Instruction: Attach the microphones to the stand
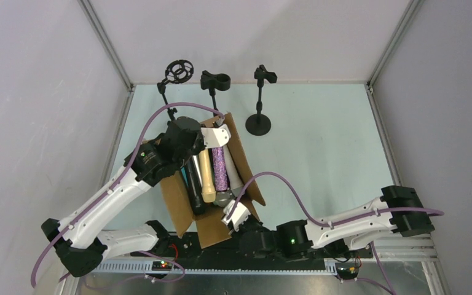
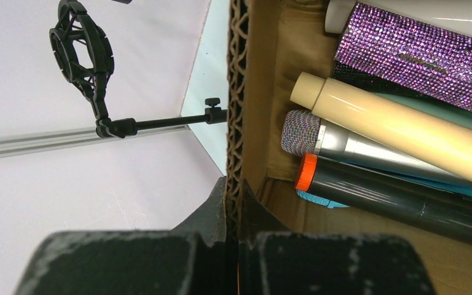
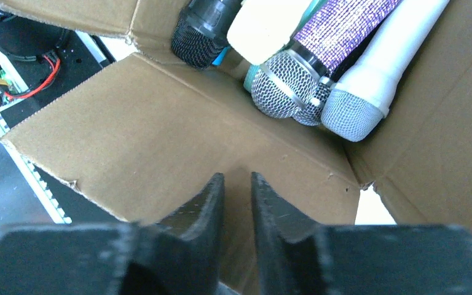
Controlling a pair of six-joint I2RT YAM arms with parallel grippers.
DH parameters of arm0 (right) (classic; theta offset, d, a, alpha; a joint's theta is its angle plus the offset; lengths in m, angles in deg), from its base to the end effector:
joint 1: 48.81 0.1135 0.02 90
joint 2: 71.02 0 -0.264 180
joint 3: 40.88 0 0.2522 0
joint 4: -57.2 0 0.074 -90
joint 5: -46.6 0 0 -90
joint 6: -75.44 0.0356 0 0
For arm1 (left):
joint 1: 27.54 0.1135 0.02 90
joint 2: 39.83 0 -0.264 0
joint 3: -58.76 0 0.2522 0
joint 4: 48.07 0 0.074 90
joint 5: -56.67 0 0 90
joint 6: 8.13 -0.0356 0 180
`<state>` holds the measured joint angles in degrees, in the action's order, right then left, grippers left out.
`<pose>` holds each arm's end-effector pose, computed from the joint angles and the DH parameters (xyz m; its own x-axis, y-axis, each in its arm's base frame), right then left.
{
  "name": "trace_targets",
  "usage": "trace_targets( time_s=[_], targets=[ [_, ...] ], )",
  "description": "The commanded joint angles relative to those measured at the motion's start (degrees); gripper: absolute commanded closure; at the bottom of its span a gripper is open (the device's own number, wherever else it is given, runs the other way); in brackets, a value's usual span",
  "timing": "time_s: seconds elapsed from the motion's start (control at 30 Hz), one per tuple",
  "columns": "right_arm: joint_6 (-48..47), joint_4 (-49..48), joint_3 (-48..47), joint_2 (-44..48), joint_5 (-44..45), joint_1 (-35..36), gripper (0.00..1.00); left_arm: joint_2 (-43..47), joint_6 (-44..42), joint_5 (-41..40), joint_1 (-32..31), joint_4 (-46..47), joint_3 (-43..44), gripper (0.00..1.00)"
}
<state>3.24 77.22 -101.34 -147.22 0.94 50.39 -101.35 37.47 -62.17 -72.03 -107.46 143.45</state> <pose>-0.0203 0.2809 0.2433 -0.1546 -0.4131 -0.8975 -0.7871 0.6005 -0.1408 0.1624 -0.1355 0.3826 -0.0659 0.9239 -0.3770 0.5352 0.3516 0.7681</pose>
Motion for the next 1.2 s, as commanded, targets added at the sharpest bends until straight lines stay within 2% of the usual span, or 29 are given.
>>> trace_targets(
  time_s=[0.0,0.27,0.53,0.8,0.87,1.0,1.1,1.17],
  targets=[
    [3.48,2.88,0.84,1.5,1.35,1.44,0.8,0.52,-1.1,-1.04,-0.16,1.01,0.53,1.0],
    [4.96,1.08,3.8,0.11,-1.31,-0.16,0.83,0.65,-1.28,-1.13,-0.18,0.99,1.3,1.0],
    [4.28,-9.75,5.93,-4.67,-4.55,-6.15,0.8,0.5,-0.82,-0.55,-0.36,0.96,2.57,1.0],
    [2.63,-16.69,5.79,-7.83,-6.27,-10.78,0.79,1.19,-0.53,0.53,-1.06,0.64,2.79,1.0],
    [2.86,-13.01,4.14,-6.76,-4.89,-10.96,0.74,1.3,-0.37,0.57,-1.13,0.48,2.98,1.0],
    [1.35,-4.7,-2.38,0.44,0.52,-9.55,0.56,1.48,-0.37,0.7,-1.42,0.17,3.54,1.0],
    [1.05,-5.18,-4.93,4.5,-0.1,-11.16,0.46,1.09,0.36,0.59,-1.54,0.05,4.28,1.0],
    [1.86,-5.4,-6.32,3.93,-0.89,-13.09,0.43,0.81,1.17,0.65,-1.5,-0.03,4.91,1.0]
  ],
)
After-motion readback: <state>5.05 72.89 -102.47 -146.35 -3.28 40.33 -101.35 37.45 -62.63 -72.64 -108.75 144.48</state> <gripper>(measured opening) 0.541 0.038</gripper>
